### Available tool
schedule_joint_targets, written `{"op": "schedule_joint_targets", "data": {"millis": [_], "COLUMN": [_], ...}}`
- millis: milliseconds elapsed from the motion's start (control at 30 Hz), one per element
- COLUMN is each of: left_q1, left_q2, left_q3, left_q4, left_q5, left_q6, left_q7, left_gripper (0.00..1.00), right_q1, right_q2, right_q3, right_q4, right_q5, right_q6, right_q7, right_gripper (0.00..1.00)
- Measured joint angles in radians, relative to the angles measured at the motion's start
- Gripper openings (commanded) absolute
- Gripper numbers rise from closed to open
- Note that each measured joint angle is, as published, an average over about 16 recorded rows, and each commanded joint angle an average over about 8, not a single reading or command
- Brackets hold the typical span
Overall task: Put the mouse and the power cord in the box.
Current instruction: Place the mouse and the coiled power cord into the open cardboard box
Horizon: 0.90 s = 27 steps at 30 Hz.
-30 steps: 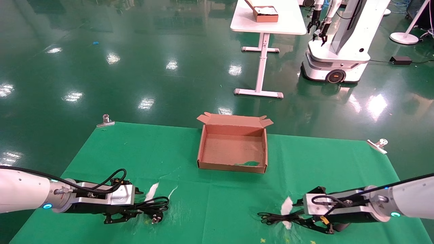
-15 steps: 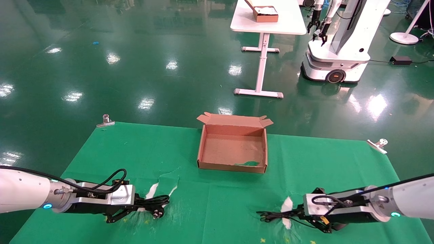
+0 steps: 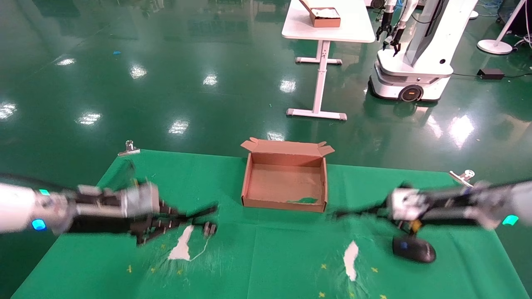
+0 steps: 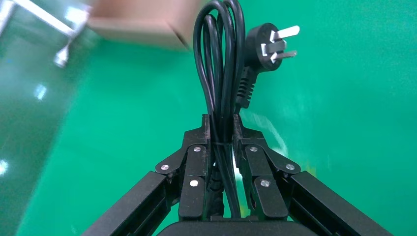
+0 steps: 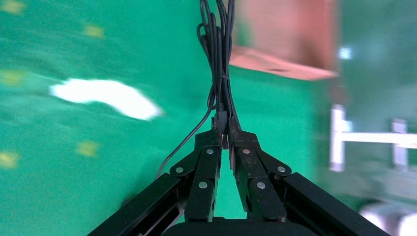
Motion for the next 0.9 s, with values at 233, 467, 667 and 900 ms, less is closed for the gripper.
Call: {"op": "schedule_joint_targets", "data": {"millis": [233, 467, 667, 900], "left_q1": [-0.085, -0.138, -0.148, -0.130], "left_q2": [0.034, 0.100, 0.116, 0.079], "left_q3": [-0.068, -0.113, -0.126, -0.118], "left_q4": [0.035, 0.043, 0.040, 0.036], "left_q5": [-0.099, -0.165, -0.184, -0.172], "left_q6": [-0.007, -0.105, -0.161, -0.149], "left_q7": [-0.129, -0.208, -0.218, -0.191], "left_gripper": [0.00, 0.00, 0.00, 0.00], "right_q1": [0.106, 0.151, 0.121, 0.022], "right_q2": [-0.013, -0.138, -0.264, -0.340], "right_q3": [0.004, 0.013, 0.028, 0.044], "right_q4": [0.057, 0.069, 0.058, 0.051], "right_q5": [-0.001, 0.004, 0.030, 0.081], "right_q6": [0.040, 0.180, 0.347, 0.498], "right_q7": [0.013, -0.003, -0.031, -0.018], "right_gripper": [0.00, 0.00, 0.00, 0.00]}}
